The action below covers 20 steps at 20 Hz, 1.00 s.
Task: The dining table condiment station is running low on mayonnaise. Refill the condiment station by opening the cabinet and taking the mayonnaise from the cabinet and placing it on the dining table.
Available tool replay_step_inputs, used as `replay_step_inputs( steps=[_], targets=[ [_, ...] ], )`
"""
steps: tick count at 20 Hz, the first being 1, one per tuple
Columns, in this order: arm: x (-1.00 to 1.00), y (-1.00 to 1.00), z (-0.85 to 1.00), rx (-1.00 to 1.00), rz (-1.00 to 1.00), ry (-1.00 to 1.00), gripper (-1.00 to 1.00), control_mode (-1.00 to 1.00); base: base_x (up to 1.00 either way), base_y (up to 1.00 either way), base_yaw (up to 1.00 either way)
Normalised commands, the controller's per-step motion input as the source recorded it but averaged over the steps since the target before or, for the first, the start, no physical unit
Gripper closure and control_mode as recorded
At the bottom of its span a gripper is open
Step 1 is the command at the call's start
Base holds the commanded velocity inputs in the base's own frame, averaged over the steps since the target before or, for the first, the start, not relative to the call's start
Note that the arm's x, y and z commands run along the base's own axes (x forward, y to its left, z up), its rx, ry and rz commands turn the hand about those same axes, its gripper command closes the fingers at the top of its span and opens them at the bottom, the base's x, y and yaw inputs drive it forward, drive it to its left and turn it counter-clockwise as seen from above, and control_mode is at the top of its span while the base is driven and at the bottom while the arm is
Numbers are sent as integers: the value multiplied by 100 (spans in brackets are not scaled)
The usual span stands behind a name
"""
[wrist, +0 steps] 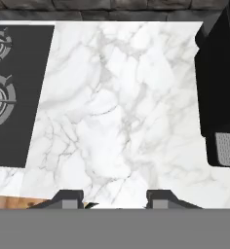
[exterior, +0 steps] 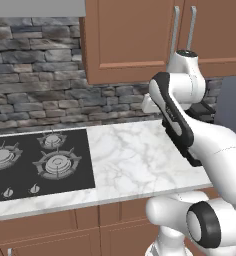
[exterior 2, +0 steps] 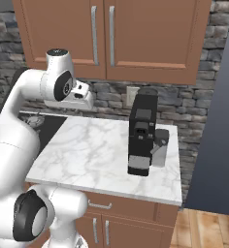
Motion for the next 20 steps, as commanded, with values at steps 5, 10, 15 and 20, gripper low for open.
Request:
replay_step_inputs(
  steps=[5, 10, 15, 20],
  targets=[
    [-5, 6, 0, -1, -3, 0, -100, -100, 0, 0, 0],
    [-40, -11, 13, 1, 0, -25, -100, -100, 0, 0, 0],
    [-5, -20, 81, 0, 0, -58, -100, -100, 0, 0, 0],
    [0, -53, 97, 5, 0, -38, -100, -100, 0, 0, 0]
  ],
)
